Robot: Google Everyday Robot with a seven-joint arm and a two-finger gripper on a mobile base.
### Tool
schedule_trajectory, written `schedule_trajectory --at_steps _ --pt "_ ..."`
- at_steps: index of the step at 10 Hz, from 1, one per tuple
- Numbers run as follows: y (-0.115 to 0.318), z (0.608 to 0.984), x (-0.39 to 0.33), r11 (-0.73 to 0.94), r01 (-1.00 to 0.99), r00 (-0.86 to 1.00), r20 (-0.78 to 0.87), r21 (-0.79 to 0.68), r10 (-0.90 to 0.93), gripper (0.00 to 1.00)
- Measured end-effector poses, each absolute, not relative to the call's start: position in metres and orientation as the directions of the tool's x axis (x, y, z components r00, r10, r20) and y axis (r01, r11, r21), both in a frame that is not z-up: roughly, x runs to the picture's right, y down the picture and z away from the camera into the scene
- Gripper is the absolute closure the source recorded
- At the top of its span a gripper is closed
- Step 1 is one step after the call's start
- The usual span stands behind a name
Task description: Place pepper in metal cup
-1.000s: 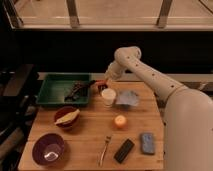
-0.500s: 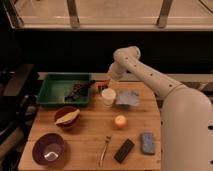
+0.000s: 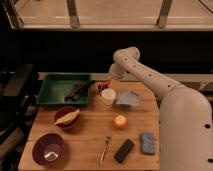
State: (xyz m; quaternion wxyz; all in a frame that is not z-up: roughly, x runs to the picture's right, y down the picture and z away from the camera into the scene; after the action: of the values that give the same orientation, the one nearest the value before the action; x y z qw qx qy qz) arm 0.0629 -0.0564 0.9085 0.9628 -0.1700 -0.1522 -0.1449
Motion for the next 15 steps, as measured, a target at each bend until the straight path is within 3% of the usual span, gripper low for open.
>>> schedule_trajectory --at_steps 6,13,14,15 --pt "-0.055 0.919 0.057 0.882 0.369 0.900 0.349 -0.294 -0.260 0.98" --pt "-0.043 0.930 0.046 0.849 0.417 0.883 0.367 -0.325 -0.293 0.30" --pt "-0.042 0.931 0.046 0.846 0.418 0.883 0.366 -0.329 -0.294 0.22" --pt "-0.042 0.931 0.045 0.845 0.419 0.883 0.365 -0.331 -0.295 0.20"
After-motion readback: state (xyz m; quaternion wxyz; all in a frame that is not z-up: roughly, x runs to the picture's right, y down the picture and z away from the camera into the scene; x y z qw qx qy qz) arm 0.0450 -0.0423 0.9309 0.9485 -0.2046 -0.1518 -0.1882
